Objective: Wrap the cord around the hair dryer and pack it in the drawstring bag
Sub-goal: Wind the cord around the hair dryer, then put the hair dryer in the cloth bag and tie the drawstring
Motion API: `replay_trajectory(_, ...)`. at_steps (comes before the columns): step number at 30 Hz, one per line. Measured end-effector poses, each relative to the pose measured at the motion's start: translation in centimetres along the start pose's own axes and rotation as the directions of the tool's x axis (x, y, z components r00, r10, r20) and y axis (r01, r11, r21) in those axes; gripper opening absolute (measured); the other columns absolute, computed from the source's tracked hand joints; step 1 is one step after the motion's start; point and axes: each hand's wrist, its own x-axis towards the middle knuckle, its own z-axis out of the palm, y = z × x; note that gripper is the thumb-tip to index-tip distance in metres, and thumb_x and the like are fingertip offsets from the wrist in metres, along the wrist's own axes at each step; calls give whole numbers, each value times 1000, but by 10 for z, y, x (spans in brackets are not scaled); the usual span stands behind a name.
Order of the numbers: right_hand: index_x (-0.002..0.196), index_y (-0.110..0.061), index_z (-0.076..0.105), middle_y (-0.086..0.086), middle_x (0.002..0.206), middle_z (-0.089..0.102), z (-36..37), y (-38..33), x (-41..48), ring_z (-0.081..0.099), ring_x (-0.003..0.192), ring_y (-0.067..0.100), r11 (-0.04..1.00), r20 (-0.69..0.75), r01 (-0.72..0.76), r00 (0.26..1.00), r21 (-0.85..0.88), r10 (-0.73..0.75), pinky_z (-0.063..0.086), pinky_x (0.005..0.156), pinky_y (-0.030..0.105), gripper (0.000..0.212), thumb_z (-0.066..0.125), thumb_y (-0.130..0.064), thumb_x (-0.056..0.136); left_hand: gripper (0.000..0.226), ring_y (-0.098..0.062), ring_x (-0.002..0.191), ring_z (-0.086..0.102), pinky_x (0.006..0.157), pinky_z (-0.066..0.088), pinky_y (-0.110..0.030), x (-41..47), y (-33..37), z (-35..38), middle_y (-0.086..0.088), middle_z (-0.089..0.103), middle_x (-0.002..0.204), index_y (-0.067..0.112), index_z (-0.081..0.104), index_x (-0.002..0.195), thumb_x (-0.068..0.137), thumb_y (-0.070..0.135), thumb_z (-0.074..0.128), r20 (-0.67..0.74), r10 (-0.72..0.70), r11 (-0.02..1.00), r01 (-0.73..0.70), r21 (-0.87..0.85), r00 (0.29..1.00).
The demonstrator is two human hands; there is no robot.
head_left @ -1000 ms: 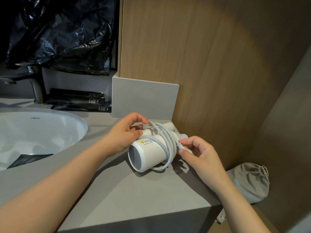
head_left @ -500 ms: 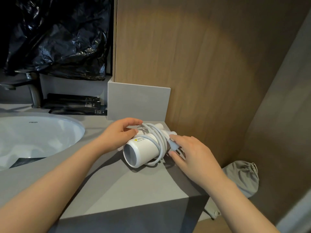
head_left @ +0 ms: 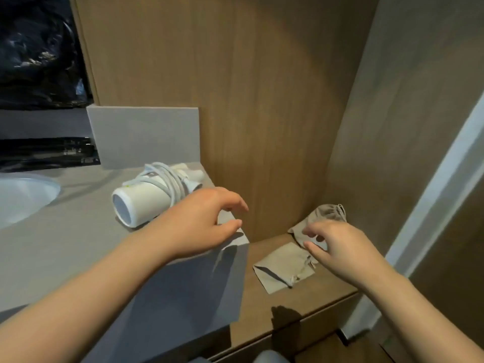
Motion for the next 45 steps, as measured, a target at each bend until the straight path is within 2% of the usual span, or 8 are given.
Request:
replay_trajectory(3,114,-33,63,-13,107,66,21,44,-22,60,96,5,998,66,-66,996,-5,67,50,77,23,25,51,-40,93,31,-6,110,57,91,43,-18,26,25,39,9,63,123,28,61,123,93,31,57,105,17,998,-24,64,994)
replay_trajectory(14,117,-25,61,-8,92,63,115,163,-46,62,94,14,978,318,-206,931,45,181,45,70,25,26,51,-32,94,33,-18,110,58,92,50,-32,140,46,225,1,62,121,20,60,124,92,27,57,470,-165,986,141,86,867)
replay_trajectory(20,98,-26,65,-5,94,66,165,213,-25,60,87,10,954,389,-281,894,105,221,51,73,26,13,54,-32,92,40,-24,112,57,88,49,-30,196,6,334,-5,60,123,14,58,125,91,35,62,522,-286,958,249,141,804)
replay_trajectory(29,99,-25,60,-7,92,60,259,264,15,54,86,8,938,382,-292,901,187,205,42,74,22,13,50,-32,95,51,-27,103,60,82,50,-33,234,-50,451,-8,59,116,15,59,117,79,46,71,591,-348,937,243,252,728)
replay_trajectory(32,101,-24,61,-11,86,55,283,269,23,49,77,2,925,386,-301,901,231,197,33,65,9,13,52,-31,95,60,-29,107,59,89,51,-35,232,-67,479,-9,56,120,19,55,124,74,44,77,624,-361,932,242,270,693)
replay_trajectory(36,102,-26,60,-11,87,58,301,270,23,51,77,2,914,417,-321,887,247,198,27,61,6,14,50,-34,96,20,-33,97,63,75,46,-32,230,-74,499,-12,64,108,13,63,102,87,26,60,619,-337,940,216,264,709)
replay_trajectory(41,100,-22,62,-5,92,62,286,268,20,55,83,8,906,370,-328,903,268,218,34,67,11,12,53,-29,94,30,-28,108,63,91,50,-32,236,-73,486,-11,68,116,10,66,115,88,22,63,565,-325,944,297,144,758)
replay_trajectory(45,93,-21,62,-3,86,62,255,260,17,56,82,11,905,338,-330,912,271,231,45,73,27,10,54,-26,92,26,-27,104,64,86,52,-32,244,-53,445,-11,69,115,8,66,110,88,20,64,457,-279,956,290,49,844)
